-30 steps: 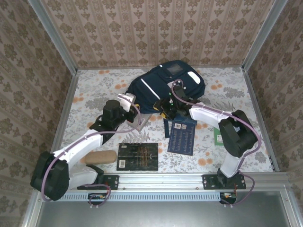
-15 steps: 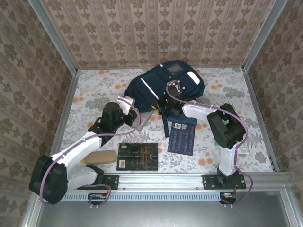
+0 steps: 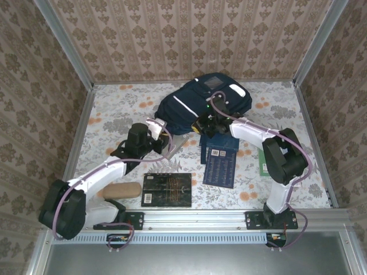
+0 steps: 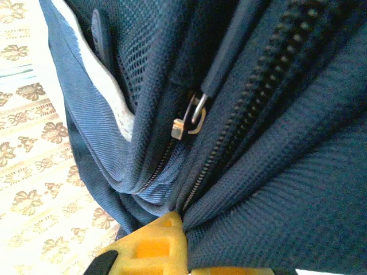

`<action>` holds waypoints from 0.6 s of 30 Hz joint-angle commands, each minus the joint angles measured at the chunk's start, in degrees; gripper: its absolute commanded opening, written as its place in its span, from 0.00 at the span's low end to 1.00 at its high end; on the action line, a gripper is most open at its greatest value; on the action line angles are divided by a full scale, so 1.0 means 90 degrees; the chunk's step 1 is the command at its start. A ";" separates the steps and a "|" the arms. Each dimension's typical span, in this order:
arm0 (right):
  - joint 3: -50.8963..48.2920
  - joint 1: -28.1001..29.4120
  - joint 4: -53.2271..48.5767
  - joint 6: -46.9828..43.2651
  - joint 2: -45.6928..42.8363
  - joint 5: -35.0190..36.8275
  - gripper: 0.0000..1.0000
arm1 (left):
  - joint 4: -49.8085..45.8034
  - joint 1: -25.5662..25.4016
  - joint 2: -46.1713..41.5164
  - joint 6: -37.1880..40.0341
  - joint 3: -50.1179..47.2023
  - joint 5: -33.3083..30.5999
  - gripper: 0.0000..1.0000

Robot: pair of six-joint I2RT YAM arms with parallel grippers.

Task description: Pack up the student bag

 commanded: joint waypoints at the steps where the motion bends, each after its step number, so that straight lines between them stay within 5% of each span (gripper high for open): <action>1: 0.0401 -0.0375 -0.0433 -0.0658 -0.0316 -0.0133 0.00 | 0.0223 0.0059 0.0171 0.0006 0.0306 0.0341 0.31; 5: 0.0284 -0.0712 -0.0839 -0.1013 -0.0359 -0.0379 0.00 | 0.0333 0.0030 0.0377 -0.0125 0.0424 0.0501 0.31; 9: -0.0047 -0.0798 -0.0734 -0.0878 -0.0578 -0.0427 0.29 | 0.0358 -0.0028 0.0460 -0.0170 0.0478 0.0533 0.31; 18: -0.0376 -0.0423 -0.0078 0.0051 -0.0537 -0.0263 0.33 | 0.0408 -0.0039 0.0457 -0.0188 0.0400 0.0553 0.32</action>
